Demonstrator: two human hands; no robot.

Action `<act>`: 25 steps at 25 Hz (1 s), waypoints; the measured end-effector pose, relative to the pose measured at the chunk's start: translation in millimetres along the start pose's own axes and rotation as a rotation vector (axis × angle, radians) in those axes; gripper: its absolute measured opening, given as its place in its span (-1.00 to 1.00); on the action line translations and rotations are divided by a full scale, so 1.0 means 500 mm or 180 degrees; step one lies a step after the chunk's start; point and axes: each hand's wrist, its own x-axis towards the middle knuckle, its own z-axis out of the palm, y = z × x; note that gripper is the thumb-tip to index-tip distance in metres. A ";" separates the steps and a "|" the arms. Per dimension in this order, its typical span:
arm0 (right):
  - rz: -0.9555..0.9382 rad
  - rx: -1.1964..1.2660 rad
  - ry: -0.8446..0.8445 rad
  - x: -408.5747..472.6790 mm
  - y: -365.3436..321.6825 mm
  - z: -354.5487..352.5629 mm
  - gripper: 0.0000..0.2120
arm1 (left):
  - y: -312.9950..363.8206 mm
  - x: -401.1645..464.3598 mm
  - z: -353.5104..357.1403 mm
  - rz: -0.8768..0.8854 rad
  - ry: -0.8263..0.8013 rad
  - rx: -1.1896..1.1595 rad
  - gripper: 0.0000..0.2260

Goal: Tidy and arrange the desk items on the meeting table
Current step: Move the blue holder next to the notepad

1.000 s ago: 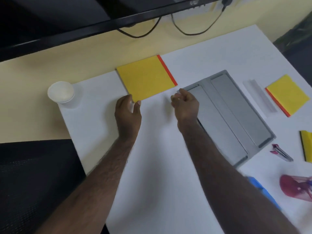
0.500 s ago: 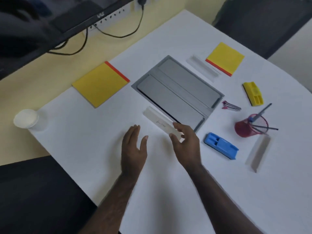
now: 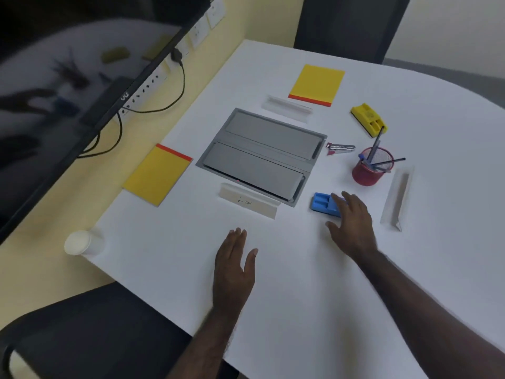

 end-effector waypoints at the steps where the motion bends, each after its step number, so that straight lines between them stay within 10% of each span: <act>1: 0.0038 -0.0142 -0.0085 0.001 0.011 0.001 -0.20 | 0.005 -0.005 -0.004 0.0025 -0.0026 0.0032 -0.55; 16: 0.0513 0.0170 -0.0145 -0.087 0.052 0.021 -0.52 | 0.043 -0.064 -0.025 0.0228 -0.0207 0.0205 -0.53; 25: 0.0076 0.0504 0.0694 -0.171 -0.001 0.046 -0.48 | -0.011 -0.061 -0.018 0.0188 0.0104 0.0229 -0.54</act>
